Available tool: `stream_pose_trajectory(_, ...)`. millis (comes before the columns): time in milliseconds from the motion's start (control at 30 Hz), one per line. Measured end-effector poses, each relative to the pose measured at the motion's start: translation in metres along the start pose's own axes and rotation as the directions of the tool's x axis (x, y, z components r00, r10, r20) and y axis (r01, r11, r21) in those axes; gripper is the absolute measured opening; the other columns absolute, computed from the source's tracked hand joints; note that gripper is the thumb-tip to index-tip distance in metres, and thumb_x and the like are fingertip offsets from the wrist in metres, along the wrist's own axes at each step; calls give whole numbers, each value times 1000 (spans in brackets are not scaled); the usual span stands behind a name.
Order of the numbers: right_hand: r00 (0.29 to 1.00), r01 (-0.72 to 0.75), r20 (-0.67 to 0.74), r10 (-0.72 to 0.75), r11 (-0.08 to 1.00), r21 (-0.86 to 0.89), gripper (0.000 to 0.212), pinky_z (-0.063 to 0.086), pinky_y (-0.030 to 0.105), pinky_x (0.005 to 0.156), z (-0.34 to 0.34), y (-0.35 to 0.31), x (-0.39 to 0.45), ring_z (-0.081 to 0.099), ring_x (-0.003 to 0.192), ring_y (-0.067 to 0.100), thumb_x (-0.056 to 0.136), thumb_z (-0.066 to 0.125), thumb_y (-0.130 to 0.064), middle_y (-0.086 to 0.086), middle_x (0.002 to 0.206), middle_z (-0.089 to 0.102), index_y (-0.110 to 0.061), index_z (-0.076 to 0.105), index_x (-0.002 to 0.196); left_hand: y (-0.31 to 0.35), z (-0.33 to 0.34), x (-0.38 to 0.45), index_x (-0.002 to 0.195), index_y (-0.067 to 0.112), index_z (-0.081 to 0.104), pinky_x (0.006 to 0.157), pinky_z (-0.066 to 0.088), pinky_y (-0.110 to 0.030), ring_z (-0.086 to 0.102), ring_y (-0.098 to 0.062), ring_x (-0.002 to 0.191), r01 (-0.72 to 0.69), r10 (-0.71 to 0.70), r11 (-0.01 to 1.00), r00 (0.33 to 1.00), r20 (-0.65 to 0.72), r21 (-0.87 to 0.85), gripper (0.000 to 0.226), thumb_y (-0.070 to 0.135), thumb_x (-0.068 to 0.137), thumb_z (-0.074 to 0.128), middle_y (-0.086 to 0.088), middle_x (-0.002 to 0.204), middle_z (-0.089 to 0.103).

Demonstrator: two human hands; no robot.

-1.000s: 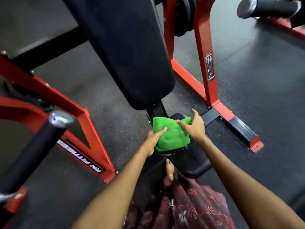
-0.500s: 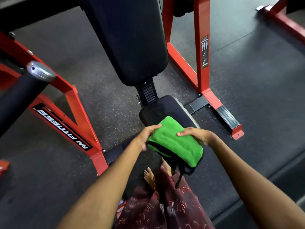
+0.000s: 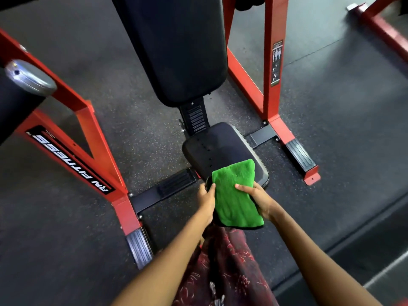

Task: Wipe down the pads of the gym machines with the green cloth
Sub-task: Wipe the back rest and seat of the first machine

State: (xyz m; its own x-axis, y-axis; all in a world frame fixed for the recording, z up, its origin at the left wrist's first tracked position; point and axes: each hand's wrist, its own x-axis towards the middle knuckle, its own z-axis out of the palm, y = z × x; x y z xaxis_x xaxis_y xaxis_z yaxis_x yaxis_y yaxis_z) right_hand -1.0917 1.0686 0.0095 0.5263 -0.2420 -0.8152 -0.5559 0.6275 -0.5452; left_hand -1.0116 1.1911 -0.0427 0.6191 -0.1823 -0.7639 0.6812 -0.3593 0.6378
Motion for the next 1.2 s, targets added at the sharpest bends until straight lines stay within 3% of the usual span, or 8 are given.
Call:
stream_pose_trajectory(400, 963, 147, -210, -168, 983, -111, 18, 59, 32, 69, 12, 3, 4, 70, 76, 18, 85, 67, -8, 14, 100, 70, -11, 61, 102, 1, 5, 13, 92, -16, 64, 65, 30, -36, 61, -41, 91, -28, 73, 969, 981, -178, 244, 47, 28, 100, 48, -31, 98, 65)
stream_pose_trajectory(500, 910, 214, -298, -290, 941, -263, 26, 57, 35, 73, 8, -5, 3, 68, 85, 25, 83, 69, -6, 13, 100, 69, -9, 60, 107, -11, -8, 26, 78, -6, 65, 65, 45, -37, 65, -38, 76, 16, 24, 980, 979, -200, 198, 44, 30, 98, 51, -26, 82, 68)
stream_pose_trajectory(567, 790, 206, -349, -505, 754, -624, 34, 52, 39, 78, 4, -13, 5, 64, 93, 35, 82, 71, -14, 13, 99, 69, -12, 60, 115, -21, -15, 33, 76, 5, 59, 63, 52, -35, 66, -31, 67, 80, -54, 984, 986, -160, 160, 33, 29, 98, 51, -17, 78, 69)
stream_pose_trajectory(667, 685, -47, -158, -711, 174, -984, 52, 46, 41, 73, 10, -22, 8, 62, 93, 39, 81, 68, -23, 16, 103, 65, -15, 52, 130, -29, -26, 33, 93, 6, 61, 74, 48, -32, 65, -29, 90, 48, -18, 936, 996, -90, 348, 21, 26, 94, 54, -9, 96, 69)
stream_pose_trajectory(800, 890, -72, 42, -454, -230, -971, 61, 51, 39, 78, 19, 5, 38, 56, 101, 31, 88, 59, -37, 12, 124, 43, -30, 37, 144, -36, -21, 31, 125, 8, 53, 82, 41, -28, 58, -26, 110, -21, -2, 865, 999, 45, 502, 38, 23, 91, 61, -12, 121, 62)
stream_pose_trajectory(900, 963, -84, 1, -271, -302, -949, 76, 47, 36, 78, 16, 37, 61, 51, 108, 27, 86, 52, -61, 11, 142, 28, -29, 23, 149, -34, -12, 30, 144, 5, 33, 101, 32, -27, 41, -27, 132, -102, -8, 807, 983, 183, 581, 66, 24, 89, 65, -15, 145, 42)
stream_pose_trajectory(1033, 883, -26, 197, -427, -464, -885, 80, 48, 38, 65, 8, 42, 67, 52, 89, 29, 61, 68, -72, 12, 107, 56, -13, 67, 116, -34, -13, 34, 145, 4, 31, 107, 20, -19, 29, -23, 140, -208, 59, 758, 966, 253, 618, 70, 22, 88, 67, -12, 153, 29)
stream_pose_trajectory(1200, 899, 101, 296, -322, -507, -856, 78, 17, 72, 100, -3, 36, 81, 36, 132, 47, 74, 39, -83, 13, 146, 41, -32, 51, 132, -43, -21, 40, 147, 11, 31, 106, 17, -14, 25, -18, 142, -342, 145, 669, 931, 335, 660, 63, 18, 92, 60, -3, 157, 19)
